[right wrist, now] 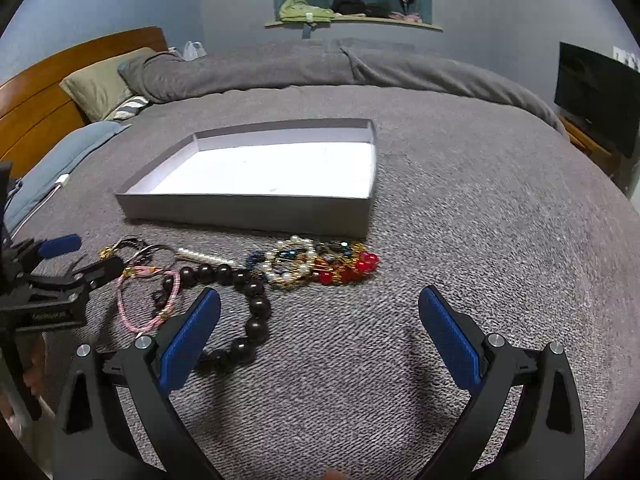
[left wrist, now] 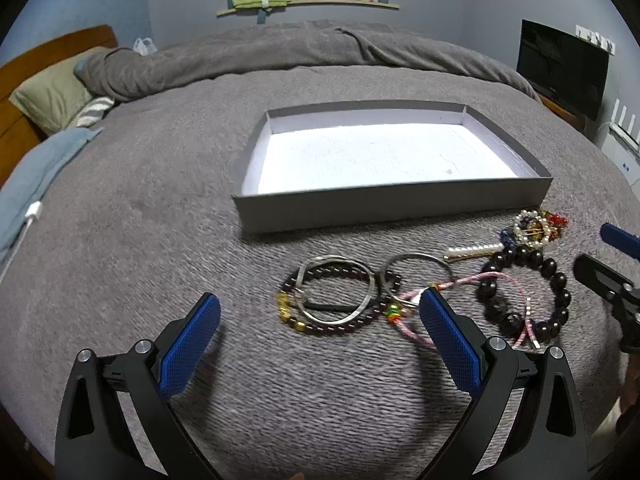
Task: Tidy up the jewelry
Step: 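Grasp the silver bangle with the left tool while the right tool grasps the black bead bracelet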
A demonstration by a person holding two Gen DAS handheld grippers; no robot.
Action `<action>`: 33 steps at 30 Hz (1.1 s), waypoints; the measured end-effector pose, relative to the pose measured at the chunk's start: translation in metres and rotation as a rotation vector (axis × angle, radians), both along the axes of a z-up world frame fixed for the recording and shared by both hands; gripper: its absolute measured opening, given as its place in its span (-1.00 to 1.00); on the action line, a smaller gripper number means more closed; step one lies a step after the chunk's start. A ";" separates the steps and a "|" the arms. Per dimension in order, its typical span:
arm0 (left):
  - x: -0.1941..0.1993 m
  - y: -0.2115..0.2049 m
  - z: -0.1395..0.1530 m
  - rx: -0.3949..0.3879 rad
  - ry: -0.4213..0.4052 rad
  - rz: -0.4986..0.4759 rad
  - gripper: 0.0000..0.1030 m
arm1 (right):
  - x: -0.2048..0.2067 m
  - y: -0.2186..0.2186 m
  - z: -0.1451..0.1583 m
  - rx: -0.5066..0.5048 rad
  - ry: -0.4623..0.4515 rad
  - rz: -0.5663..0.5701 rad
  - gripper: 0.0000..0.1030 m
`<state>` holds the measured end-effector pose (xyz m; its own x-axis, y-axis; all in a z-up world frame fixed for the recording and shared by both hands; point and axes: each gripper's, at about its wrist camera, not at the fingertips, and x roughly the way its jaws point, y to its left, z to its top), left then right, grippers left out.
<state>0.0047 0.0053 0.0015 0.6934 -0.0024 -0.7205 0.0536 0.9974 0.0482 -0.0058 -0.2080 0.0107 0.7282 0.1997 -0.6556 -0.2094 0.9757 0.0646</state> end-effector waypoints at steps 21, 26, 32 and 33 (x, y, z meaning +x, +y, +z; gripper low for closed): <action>0.015 0.019 -0.005 -0.041 0.036 -0.072 -0.11 | -0.003 0.013 -0.012 0.030 0.111 0.125 -0.28; 0.021 0.015 -0.009 -0.028 0.041 -0.102 -0.49 | -0.001 0.015 -0.017 0.031 0.133 0.132 -0.36; 0.025 0.015 -0.013 -0.001 0.041 -0.106 -0.74 | 0.001 0.016 -0.020 0.050 0.147 0.140 -0.41; 0.025 0.015 -0.013 0.002 0.040 -0.105 -0.77 | 0.002 0.016 -0.021 0.055 0.152 0.141 -0.41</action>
<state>0.0298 0.0206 -0.0113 0.6604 -0.0717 -0.7475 0.1594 0.9861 0.0462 -0.0037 -0.1920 -0.0105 0.5842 0.3312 -0.7409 -0.3273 0.9316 0.1583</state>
